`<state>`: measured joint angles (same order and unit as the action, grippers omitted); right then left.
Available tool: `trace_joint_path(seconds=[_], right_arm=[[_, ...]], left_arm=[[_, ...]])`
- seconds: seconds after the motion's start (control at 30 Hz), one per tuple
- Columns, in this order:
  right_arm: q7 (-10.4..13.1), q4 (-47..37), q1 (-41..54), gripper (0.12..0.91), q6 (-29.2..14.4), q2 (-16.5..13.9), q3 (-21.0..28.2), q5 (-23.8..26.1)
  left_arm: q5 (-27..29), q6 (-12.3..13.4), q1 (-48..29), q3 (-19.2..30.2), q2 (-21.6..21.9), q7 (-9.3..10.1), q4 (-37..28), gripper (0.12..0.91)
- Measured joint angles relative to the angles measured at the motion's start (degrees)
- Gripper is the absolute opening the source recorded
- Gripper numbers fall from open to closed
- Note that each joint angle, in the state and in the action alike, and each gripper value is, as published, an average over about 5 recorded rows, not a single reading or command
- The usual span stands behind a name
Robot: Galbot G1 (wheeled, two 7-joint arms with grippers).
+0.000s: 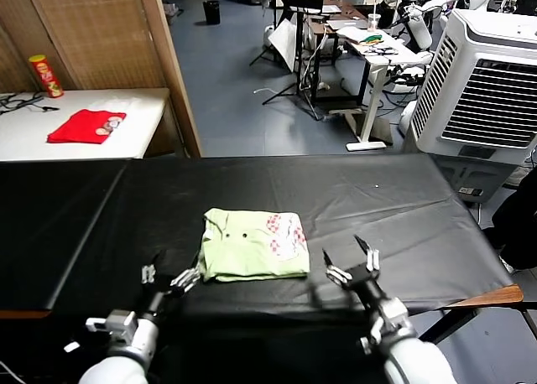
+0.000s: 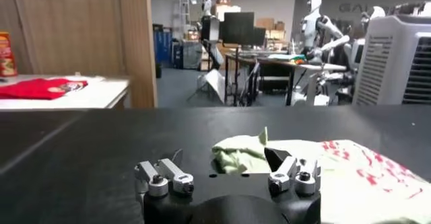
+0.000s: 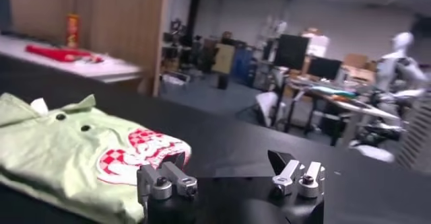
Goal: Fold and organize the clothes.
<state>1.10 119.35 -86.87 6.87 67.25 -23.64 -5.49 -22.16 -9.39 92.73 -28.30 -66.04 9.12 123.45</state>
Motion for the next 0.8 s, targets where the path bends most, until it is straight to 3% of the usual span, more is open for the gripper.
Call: trace_joint_path(seconds=[0.17,0.37,0.63,0.8], right_arm=[[1.6,4.9,-9.8,0.798,-2.5,1.0,-4.0,0.5],[2.5,9.3,-18.3,0.798,-2.4,1.5,-6.9,0.5],[6.9,13.6,-24.0,0.798,4.2,2.4,-7.1,-2.5],[8.1,15.6,-25.7,0.798,7.3,3.1,-6.7,-3.8]], left_arm=[[-1.3,0.8,5.3,-1.6,1.9,0.5,2.6,0.798],[-2.6,1.7,10.3,-3.2,2.3,-0.39,3.5,0.798],[-4.6,-1.6,15.3,-5.5,2.6,0.86,6.5,0.798],[-5.8,-3.6,17.7,-7.0,2.8,1.4,8.2,0.798]])
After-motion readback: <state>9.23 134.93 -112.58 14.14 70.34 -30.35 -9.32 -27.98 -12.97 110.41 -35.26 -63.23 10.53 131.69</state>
